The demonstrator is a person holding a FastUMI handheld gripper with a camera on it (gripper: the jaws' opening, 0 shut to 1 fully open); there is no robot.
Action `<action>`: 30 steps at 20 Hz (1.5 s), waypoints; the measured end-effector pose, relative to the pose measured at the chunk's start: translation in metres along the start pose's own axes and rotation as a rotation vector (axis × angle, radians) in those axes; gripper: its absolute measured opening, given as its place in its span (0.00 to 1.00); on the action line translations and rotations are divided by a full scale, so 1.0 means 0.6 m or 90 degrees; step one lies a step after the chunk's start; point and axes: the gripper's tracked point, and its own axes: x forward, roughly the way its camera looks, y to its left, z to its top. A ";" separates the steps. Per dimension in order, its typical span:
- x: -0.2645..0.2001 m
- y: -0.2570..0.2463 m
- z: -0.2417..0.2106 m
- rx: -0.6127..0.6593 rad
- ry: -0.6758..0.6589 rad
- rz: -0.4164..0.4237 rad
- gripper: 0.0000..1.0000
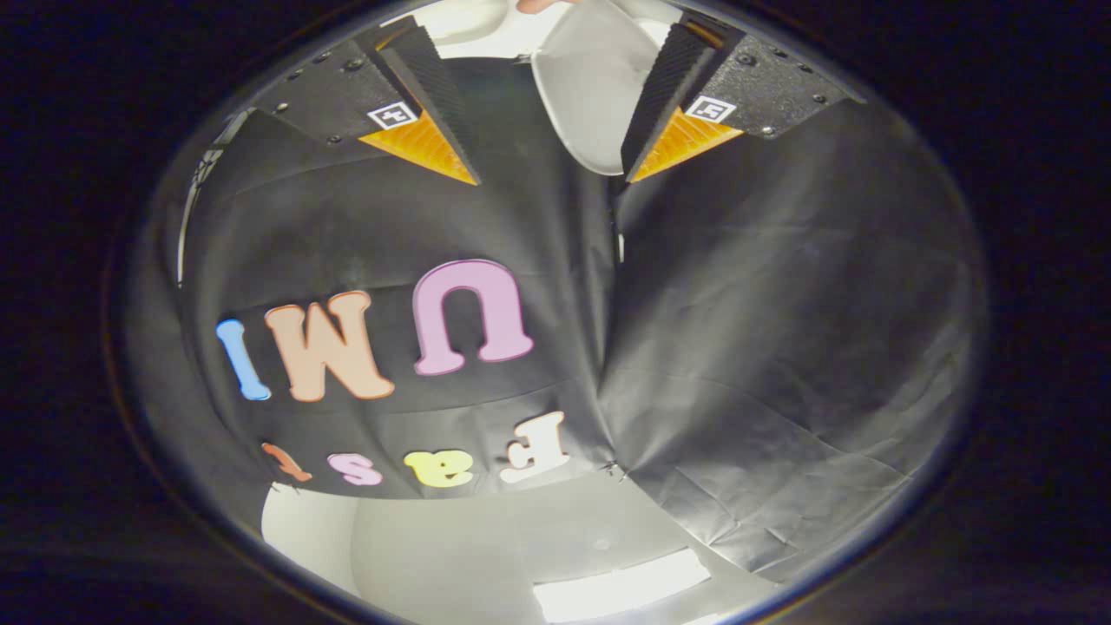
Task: Open the toilet lid.
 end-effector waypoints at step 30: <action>-0.264 -0.458 -0.181 0.048 0.211 -0.257 0.96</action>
